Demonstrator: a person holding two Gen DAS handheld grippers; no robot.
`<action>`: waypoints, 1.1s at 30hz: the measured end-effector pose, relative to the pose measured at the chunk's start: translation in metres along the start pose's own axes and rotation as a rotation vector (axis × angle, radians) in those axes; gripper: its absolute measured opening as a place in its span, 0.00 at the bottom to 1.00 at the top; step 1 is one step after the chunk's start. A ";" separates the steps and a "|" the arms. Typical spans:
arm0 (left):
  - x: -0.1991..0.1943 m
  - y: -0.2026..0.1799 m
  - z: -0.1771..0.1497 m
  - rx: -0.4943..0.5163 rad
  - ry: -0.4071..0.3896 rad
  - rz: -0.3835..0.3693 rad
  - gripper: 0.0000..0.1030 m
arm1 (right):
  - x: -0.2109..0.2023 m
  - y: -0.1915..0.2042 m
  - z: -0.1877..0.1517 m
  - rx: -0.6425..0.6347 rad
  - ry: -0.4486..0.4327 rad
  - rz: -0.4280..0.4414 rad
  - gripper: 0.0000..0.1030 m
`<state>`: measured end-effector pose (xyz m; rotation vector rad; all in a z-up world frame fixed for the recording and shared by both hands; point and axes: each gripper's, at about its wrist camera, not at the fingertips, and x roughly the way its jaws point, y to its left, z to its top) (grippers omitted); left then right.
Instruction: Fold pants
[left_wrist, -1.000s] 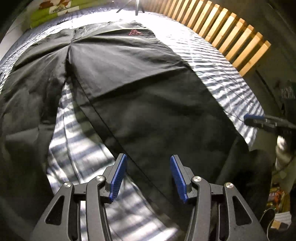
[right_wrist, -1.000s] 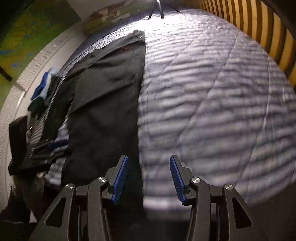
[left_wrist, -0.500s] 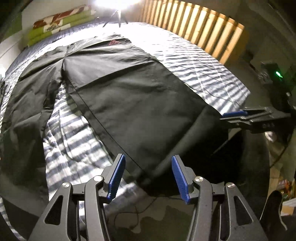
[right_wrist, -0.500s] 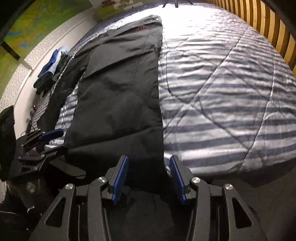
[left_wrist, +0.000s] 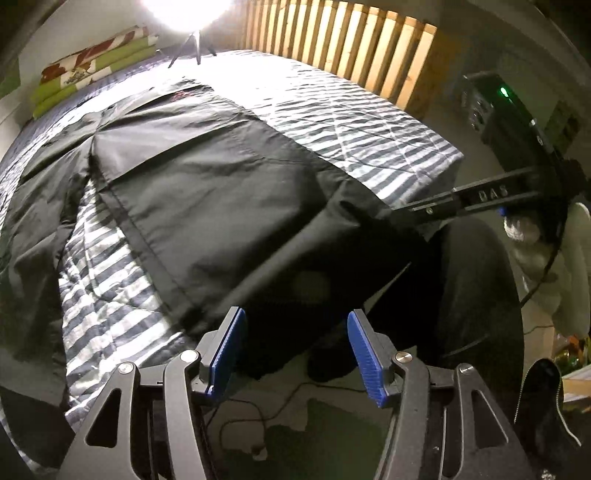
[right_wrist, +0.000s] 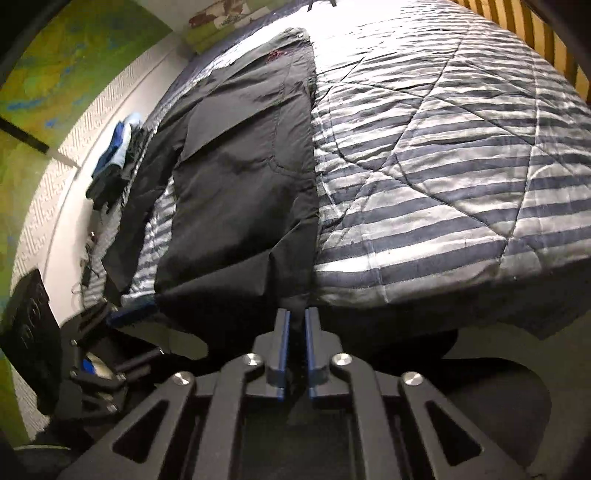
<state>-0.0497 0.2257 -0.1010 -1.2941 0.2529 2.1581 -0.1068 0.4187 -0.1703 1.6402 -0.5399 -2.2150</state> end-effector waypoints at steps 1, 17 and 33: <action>0.001 -0.005 0.000 0.009 -0.002 -0.007 0.60 | -0.001 0.001 0.000 0.010 -0.004 0.013 0.04; 0.014 -0.032 0.041 -0.047 -0.136 -0.073 0.75 | -0.015 0.055 0.031 0.011 -0.053 0.257 0.03; -0.007 0.008 0.035 -0.128 -0.150 -0.139 0.04 | -0.022 0.025 0.084 0.085 -0.107 0.234 0.19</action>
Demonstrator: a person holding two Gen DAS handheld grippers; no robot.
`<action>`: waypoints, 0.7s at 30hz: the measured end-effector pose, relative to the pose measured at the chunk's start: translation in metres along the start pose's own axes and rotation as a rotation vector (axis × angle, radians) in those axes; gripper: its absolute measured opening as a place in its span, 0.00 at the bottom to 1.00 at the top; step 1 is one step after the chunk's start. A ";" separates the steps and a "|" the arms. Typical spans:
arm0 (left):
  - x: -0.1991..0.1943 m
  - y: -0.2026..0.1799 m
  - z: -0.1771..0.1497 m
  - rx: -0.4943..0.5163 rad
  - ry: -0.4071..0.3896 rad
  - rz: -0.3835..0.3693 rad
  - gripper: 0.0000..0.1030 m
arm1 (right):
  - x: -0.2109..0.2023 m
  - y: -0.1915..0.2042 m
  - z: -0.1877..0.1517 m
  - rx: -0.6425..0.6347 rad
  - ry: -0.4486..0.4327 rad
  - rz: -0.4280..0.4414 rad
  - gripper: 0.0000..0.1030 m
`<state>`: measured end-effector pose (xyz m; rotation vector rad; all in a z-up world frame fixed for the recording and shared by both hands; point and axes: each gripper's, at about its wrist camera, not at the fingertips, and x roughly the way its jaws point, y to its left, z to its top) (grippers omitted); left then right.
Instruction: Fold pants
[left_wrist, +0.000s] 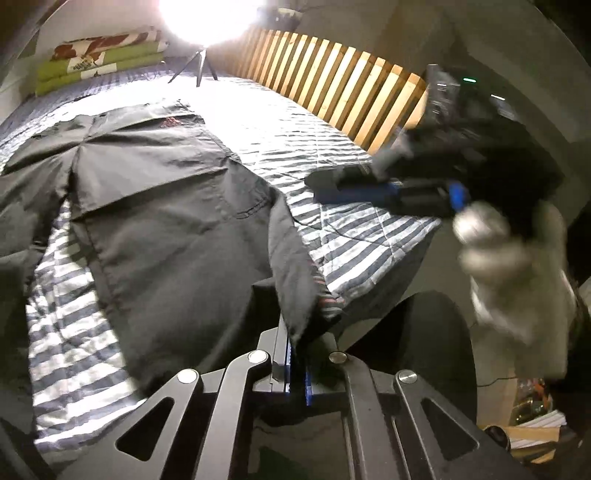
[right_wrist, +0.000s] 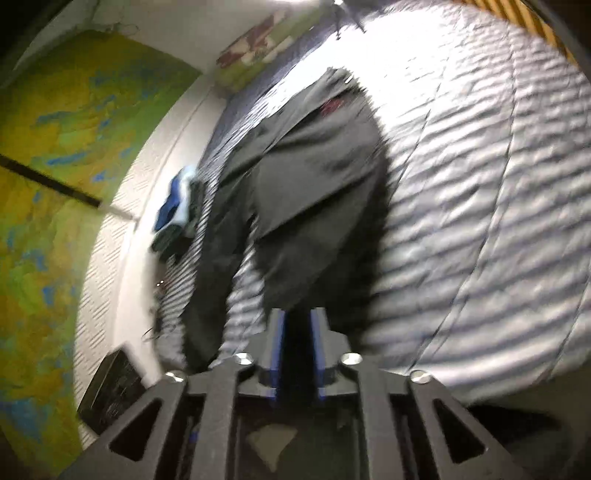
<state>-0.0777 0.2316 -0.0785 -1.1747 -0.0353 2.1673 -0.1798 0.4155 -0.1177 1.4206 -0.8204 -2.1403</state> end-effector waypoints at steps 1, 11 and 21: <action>-0.005 0.003 0.001 0.000 -0.003 -0.002 0.04 | 0.000 -0.002 0.008 0.009 -0.010 -0.013 0.20; -0.065 0.028 0.004 -0.044 -0.079 -0.005 0.02 | 0.023 0.000 0.125 -0.012 -0.108 -0.165 0.29; -0.080 0.054 0.007 -0.080 -0.059 -0.005 0.02 | 0.106 -0.015 0.218 0.017 -0.104 -0.309 0.36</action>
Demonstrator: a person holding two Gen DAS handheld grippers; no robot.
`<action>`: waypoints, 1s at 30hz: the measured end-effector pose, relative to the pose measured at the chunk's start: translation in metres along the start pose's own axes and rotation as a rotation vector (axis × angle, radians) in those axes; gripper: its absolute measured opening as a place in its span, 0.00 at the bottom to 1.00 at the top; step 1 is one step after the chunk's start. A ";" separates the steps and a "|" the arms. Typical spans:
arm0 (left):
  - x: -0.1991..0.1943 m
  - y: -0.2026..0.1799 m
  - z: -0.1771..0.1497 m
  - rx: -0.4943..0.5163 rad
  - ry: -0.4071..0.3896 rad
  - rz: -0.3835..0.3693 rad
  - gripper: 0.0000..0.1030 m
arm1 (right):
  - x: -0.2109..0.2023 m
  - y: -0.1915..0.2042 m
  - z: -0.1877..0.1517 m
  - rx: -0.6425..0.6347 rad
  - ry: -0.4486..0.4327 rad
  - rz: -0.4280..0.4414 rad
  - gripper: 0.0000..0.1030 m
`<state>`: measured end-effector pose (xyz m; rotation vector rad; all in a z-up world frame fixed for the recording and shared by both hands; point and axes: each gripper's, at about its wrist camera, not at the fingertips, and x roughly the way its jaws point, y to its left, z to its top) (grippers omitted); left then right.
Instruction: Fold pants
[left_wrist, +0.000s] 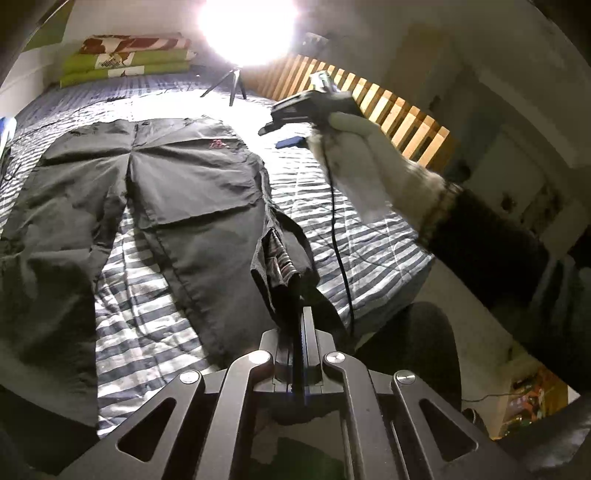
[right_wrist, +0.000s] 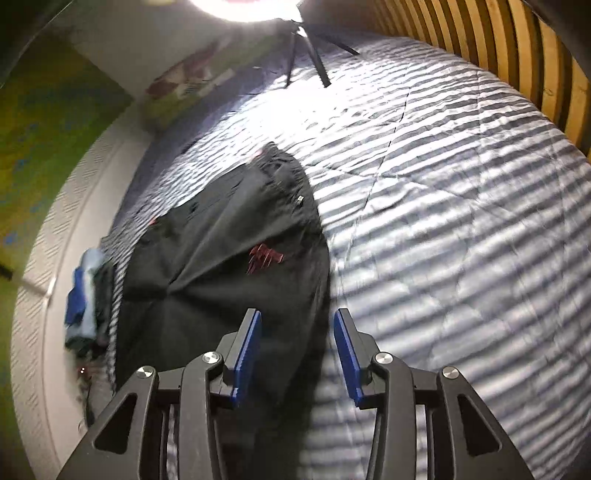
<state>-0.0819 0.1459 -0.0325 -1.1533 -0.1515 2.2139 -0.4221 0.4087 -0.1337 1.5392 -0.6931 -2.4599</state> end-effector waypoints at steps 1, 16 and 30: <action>0.000 0.003 0.001 -0.007 0.004 -0.001 0.02 | 0.008 0.000 0.006 0.006 0.002 -0.012 0.36; -0.002 0.052 -0.003 -0.100 -0.011 0.022 0.02 | 0.082 0.018 0.054 0.060 0.060 -0.054 0.09; -0.059 0.095 -0.017 -0.182 -0.119 0.065 0.02 | 0.031 0.079 0.066 -0.043 -0.091 -0.132 0.17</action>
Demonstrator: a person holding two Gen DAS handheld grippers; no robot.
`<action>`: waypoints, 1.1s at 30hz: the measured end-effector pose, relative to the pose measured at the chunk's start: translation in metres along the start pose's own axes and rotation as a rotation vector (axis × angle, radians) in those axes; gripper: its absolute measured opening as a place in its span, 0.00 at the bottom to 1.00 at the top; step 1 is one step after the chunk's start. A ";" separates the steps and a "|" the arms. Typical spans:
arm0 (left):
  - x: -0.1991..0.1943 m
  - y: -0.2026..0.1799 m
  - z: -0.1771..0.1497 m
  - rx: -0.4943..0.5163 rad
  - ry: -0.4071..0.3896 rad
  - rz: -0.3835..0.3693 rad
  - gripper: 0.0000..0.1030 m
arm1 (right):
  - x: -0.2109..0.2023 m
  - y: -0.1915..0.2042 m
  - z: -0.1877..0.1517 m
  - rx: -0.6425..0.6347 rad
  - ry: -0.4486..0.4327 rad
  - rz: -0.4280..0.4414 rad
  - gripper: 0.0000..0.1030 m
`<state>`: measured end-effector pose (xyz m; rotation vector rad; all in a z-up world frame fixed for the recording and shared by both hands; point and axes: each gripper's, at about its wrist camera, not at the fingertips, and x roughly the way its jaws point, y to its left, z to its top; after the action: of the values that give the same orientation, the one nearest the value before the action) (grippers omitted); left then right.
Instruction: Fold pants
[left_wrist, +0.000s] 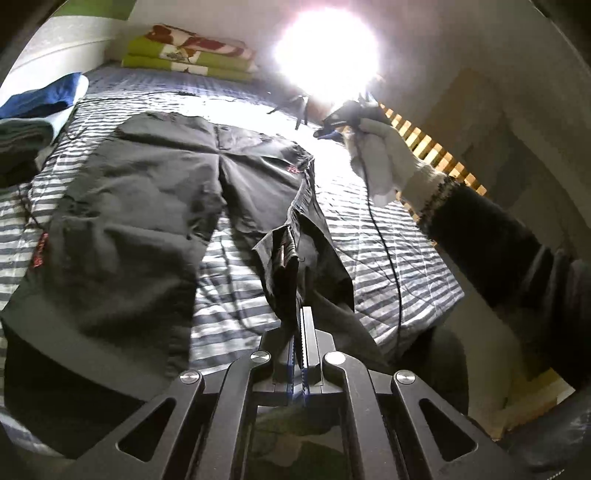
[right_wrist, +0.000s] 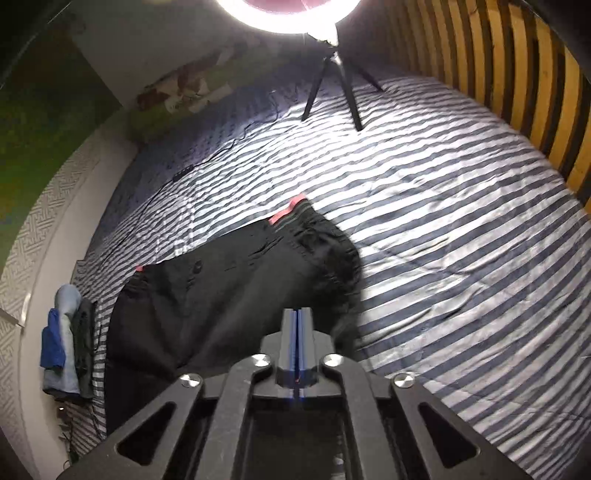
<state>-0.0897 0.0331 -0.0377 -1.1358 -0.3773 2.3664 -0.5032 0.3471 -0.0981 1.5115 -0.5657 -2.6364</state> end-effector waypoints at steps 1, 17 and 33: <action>-0.003 0.002 -0.001 0.008 -0.004 0.000 0.02 | 0.002 -0.006 0.001 0.012 0.025 -0.025 0.38; 0.001 0.000 -0.007 0.016 0.010 0.016 0.02 | 0.054 -0.017 -0.003 0.080 0.128 -0.065 0.10; -0.077 0.094 -0.042 -0.218 -0.125 0.119 0.02 | 0.017 0.175 -0.017 -0.200 -0.030 -0.113 0.03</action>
<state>-0.0446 -0.0861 -0.0547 -1.1359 -0.6404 2.5574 -0.5211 0.1759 -0.0607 1.4878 -0.2155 -2.7061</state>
